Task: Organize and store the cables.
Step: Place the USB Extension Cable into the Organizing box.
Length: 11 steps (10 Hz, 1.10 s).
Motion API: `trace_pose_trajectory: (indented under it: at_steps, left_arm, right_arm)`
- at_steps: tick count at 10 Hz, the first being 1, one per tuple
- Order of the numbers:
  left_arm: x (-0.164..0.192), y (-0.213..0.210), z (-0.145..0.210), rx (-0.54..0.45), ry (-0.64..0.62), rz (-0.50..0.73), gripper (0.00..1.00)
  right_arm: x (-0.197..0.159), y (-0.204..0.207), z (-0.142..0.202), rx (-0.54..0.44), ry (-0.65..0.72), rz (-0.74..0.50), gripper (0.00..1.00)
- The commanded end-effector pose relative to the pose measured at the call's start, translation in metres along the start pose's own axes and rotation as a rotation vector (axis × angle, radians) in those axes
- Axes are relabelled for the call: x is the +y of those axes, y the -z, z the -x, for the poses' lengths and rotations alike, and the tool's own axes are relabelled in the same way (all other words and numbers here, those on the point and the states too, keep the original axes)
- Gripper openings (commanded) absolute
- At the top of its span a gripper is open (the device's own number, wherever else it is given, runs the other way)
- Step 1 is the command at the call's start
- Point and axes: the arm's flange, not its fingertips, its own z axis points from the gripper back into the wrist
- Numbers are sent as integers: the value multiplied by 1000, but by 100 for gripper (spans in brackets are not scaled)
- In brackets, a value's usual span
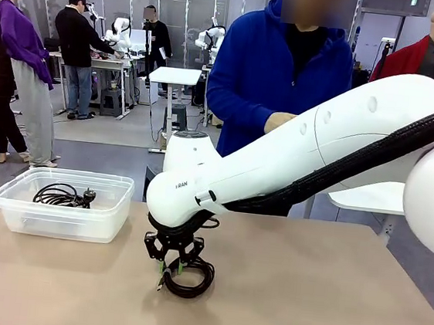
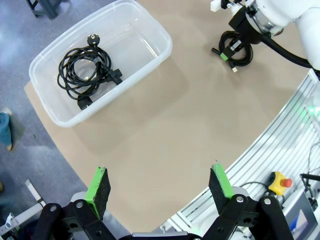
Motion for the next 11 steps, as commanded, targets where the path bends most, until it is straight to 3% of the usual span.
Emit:
trace_pose_trajectory:
  at_steps: [1,4,6,8,10,11]
  left_arm:
    - [0,-1,0,2,-3,-5,100]
    - [0,-1,0,2,-3,-5,100]
    - [0,-1,0,2,-3,-5,100]
    - [0,0,0,0,0,0,100]
    - [0,3,-9,-50,-149,22,100]
    - [-13,3,-12,-57,-158,44,100]
  right_arm:
    - [-6,-5,5,11,6,-12,100]
    - [-17,-24,17,16,-45,-2,97]
    - [-40,-49,24,53,-94,-1,100]
    - [-61,-85,38,114,-217,-38,100]
    - [-98,-135,49,72,-316,-61,100]
    - [-122,-161,60,51,-358,-76,100]
